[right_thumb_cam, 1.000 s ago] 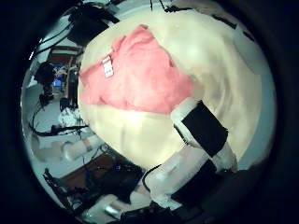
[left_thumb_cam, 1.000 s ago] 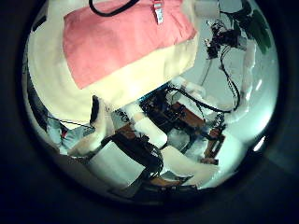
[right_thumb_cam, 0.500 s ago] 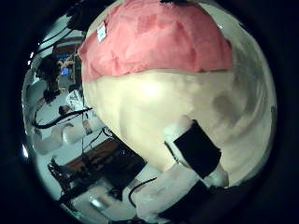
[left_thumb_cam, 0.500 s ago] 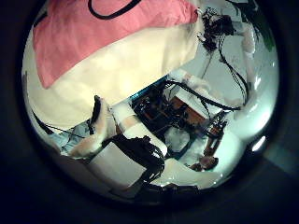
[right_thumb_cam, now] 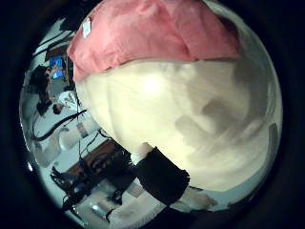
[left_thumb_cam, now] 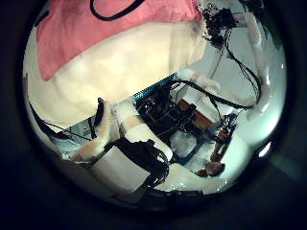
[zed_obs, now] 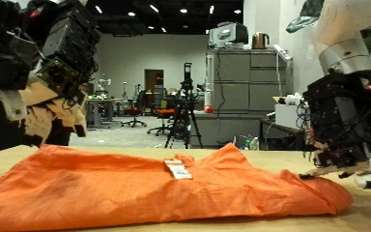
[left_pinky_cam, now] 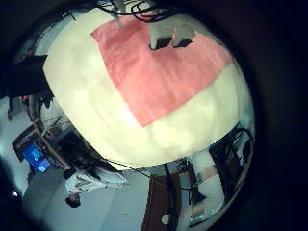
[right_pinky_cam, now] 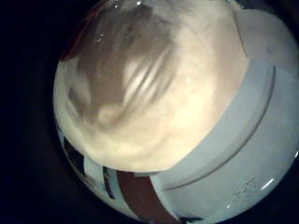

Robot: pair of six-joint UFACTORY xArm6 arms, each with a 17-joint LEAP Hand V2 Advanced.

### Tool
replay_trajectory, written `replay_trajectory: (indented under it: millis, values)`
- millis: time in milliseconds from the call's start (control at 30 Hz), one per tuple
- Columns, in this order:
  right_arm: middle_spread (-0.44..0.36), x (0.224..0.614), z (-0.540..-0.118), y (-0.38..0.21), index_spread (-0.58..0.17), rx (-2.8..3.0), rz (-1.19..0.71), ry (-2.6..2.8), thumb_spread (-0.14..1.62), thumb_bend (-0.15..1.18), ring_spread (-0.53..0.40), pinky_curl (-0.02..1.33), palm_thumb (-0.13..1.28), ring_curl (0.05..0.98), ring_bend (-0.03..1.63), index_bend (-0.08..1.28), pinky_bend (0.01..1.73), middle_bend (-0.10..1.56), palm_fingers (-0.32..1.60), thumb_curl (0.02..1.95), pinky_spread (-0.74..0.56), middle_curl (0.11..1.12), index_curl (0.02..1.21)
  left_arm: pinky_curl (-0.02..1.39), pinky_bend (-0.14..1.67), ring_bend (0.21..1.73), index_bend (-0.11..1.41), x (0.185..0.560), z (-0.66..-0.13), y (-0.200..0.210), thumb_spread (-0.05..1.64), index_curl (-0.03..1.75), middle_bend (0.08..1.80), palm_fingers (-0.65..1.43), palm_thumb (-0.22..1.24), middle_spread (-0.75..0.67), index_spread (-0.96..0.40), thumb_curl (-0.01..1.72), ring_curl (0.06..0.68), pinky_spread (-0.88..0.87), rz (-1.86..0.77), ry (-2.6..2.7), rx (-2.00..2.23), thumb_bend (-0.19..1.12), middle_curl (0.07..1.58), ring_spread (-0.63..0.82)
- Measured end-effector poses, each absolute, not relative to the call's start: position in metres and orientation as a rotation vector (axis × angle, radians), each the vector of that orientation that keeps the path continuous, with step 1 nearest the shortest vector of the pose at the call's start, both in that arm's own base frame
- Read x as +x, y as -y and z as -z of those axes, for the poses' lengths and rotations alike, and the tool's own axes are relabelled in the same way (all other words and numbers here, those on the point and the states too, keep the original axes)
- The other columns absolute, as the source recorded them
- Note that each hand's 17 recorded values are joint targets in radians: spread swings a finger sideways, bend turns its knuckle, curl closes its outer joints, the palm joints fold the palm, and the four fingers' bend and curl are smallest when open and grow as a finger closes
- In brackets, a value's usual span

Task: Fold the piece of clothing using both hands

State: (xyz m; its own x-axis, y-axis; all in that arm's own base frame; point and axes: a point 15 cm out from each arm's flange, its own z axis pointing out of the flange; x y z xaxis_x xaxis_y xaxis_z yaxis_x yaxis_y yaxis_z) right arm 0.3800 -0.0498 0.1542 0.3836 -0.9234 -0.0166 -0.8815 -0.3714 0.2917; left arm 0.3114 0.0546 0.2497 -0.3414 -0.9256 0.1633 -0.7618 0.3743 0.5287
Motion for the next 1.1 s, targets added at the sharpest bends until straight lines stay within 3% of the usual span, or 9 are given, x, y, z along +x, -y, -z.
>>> replay_trajectory:
  millis: [333,467,700,833,1100]
  values:
    - [0.007,0.382,-0.171,0.066,-0.341,2.397,0.2,1.634,1.39,-0.01,0.13,0.29,0.3,0.221,0.21,0.19,0.18,0.19,0.25,0.19,0.26,0.33,0.37,0.3,0.31,0.43,0.14,0.307,-0.254,-0.058,1.07,0.24,0.17,-0.07,0.64,0.45,0.14,0.45,0.205,0.57,0.504,2.214,1.468,-0.02,0.23,0.6]
    - [0.034,0.383,-0.178,0.069,-0.305,2.387,0.192,1.692,1.38,-0.01,0.166,0.3,0.3,0.238,0.27,0.15,0.22,0.18,0.29,0.19,0.29,0.32,0.35,0.31,0.31,0.43,0.15,0.308,-0.255,-0.058,1.07,0.24,0.17,-0.07,0.64,0.45,0.14,0.44,0.206,0.57,0.497,2.217,1.472,-0.02,0.23,0.6]
    - [0.086,0.393,-0.183,0.052,-0.239,2.367,0.223,1.883,1.19,-0.02,0.201,0.33,0.26,0.268,0.38,0.14,0.36,0.19,0.31,0.21,0.33,0.32,0.3,0.31,0.3,0.42,0.15,0.307,-0.255,-0.057,1.07,0.24,0.17,-0.07,0.64,0.45,0.15,0.44,0.21,0.57,0.503,2.22,1.466,-0.02,0.23,0.6]
    - [0.056,0.403,-0.174,0.033,-0.228,2.387,0.233,1.827,1.12,-0.02,0.186,0.33,0.28,0.27,0.4,0.15,0.38,0.2,0.29,0.23,0.28,0.33,0.28,0.31,0.3,0.42,0.15,0.308,-0.259,-0.057,1.07,0.24,0.17,-0.07,0.64,0.45,0.15,0.44,0.211,0.57,0.498,2.231,1.47,-0.02,0.23,0.6]
    - [0.063,0.422,-0.15,0.043,-0.273,2.291,0.175,1.721,1.0,-0.03,0.149,0.33,0.3,0.275,0.44,0.14,0.42,0.22,0.21,0.26,0.23,0.34,0.25,0.31,0.3,0.42,0.15,0.304,-0.273,-0.064,1.07,0.24,0.17,-0.07,0.64,0.45,0.15,0.44,0.214,0.57,0.508,2.271,1.469,-0.02,0.23,0.6]
